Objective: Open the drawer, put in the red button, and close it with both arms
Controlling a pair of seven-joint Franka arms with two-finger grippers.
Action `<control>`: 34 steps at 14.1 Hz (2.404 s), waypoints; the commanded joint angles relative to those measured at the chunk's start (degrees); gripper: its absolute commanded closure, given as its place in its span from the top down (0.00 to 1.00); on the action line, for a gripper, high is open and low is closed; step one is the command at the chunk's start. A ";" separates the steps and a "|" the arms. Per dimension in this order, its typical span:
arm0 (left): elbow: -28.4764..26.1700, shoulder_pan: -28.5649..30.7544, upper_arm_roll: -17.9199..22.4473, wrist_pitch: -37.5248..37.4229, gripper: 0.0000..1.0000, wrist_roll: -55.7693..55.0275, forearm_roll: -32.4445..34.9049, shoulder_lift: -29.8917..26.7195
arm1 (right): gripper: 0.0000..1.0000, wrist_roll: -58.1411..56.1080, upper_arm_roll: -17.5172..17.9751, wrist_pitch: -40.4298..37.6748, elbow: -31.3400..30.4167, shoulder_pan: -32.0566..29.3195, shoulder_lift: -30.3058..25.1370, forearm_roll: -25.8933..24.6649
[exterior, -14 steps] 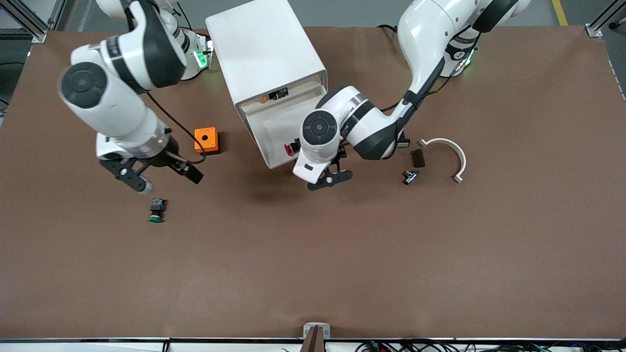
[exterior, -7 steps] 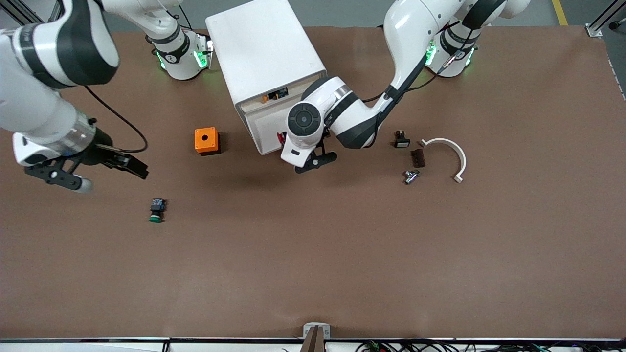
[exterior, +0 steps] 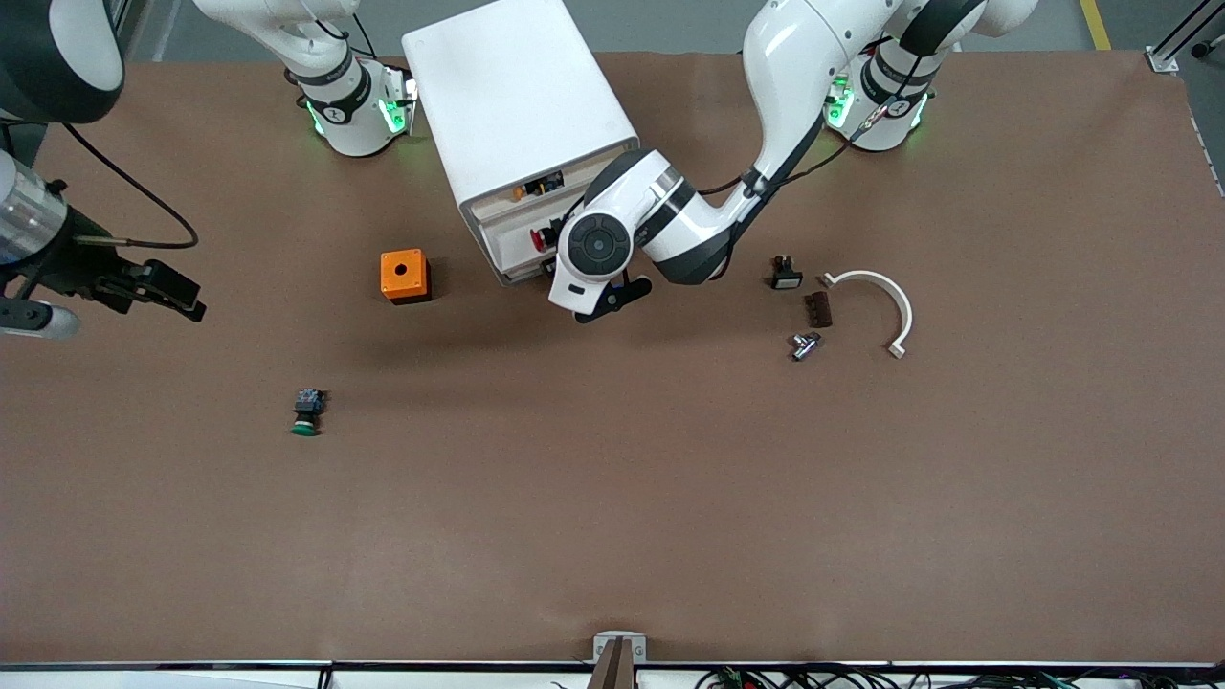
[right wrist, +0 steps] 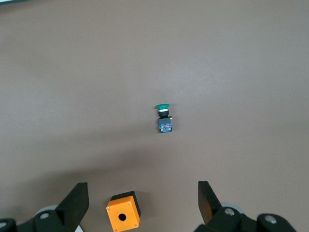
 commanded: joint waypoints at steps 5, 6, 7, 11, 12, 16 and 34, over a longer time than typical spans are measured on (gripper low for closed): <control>-1.39 -0.49 -1.25 0.69 1.00 -2.22 -7.09 -0.40 | 1.00 -4.48 0.90 -0.79 -0.68 -1.16 -4.50 -0.09; -1.39 -0.75 -1.25 0.69 1.00 -2.22 -7.45 -0.40 | 1.00 -4.48 0.81 -1.40 -0.16 -1.16 -4.50 -0.18; -1.39 -0.84 -1.16 0.96 1.00 -2.22 -7.45 -0.40 | 1.00 -4.31 0.89 -2.62 1.33 -1.16 -4.42 -0.18; -1.13 -0.58 -1.16 1.05 1.00 -2.13 -6.66 -0.66 | 1.00 -4.04 0.98 -5.71 6.35 -1.51 -3.80 -0.36; -1.13 -0.14 -1.08 0.96 1.00 -2.31 -6.57 -0.92 | 1.00 -3.95 0.98 -5.80 6.27 -1.86 -3.80 -0.27; -0.08 3.28 -0.02 0.35 1.00 -1.96 -3.08 -3.64 | 1.00 -3.43 0.98 -3.62 3.91 -2.83 -3.80 -0.18; 0.02 39.42 4.25 -35.06 1.00 54.77 9.42 -33.52 | 1.00 -4.13 1.07 5.98 -9.82 -2.92 -10.66 -0.18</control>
